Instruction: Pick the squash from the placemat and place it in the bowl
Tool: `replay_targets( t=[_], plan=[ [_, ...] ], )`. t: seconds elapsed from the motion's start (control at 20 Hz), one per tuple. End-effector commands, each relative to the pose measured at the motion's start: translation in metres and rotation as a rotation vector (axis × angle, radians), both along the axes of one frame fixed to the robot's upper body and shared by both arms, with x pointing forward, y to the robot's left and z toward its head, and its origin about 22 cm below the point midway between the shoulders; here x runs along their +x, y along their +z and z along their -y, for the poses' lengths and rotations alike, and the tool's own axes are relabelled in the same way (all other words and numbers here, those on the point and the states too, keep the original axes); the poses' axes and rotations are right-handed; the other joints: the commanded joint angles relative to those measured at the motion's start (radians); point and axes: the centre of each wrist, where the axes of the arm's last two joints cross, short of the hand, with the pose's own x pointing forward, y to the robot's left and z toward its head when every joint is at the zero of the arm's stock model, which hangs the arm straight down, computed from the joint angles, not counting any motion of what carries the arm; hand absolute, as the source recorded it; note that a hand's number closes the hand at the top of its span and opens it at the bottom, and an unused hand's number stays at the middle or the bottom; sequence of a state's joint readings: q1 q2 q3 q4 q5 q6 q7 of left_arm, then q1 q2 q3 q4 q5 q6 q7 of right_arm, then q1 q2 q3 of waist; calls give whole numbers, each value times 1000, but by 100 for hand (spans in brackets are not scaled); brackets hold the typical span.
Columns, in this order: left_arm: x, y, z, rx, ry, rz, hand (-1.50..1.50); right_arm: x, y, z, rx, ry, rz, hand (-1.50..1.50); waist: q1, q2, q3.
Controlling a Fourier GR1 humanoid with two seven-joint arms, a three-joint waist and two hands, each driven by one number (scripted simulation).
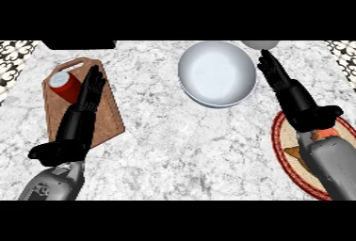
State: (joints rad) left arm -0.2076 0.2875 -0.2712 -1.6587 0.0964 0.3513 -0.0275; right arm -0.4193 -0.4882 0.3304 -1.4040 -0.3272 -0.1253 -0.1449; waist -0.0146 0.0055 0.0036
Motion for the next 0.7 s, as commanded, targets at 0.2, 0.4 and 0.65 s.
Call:
replay_targets(
  t=[0.2, 0.4, 0.65],
  plan=[
    [13, 12, -56, 13, 156, 3, 0, -44, -9, -31, 180, 773, -81, -150, 32, -8, 1],
    [3, 12, -105, -43, 235, -52, 0, -56, 7, 67, 14, 537, 209, -150, -38, -16, 1],
    [4, 9, -118, -54, 242, -57, 0, -90, -6, 135, 3, 647, 318, -150, -37, -11, 0]
  ],
)
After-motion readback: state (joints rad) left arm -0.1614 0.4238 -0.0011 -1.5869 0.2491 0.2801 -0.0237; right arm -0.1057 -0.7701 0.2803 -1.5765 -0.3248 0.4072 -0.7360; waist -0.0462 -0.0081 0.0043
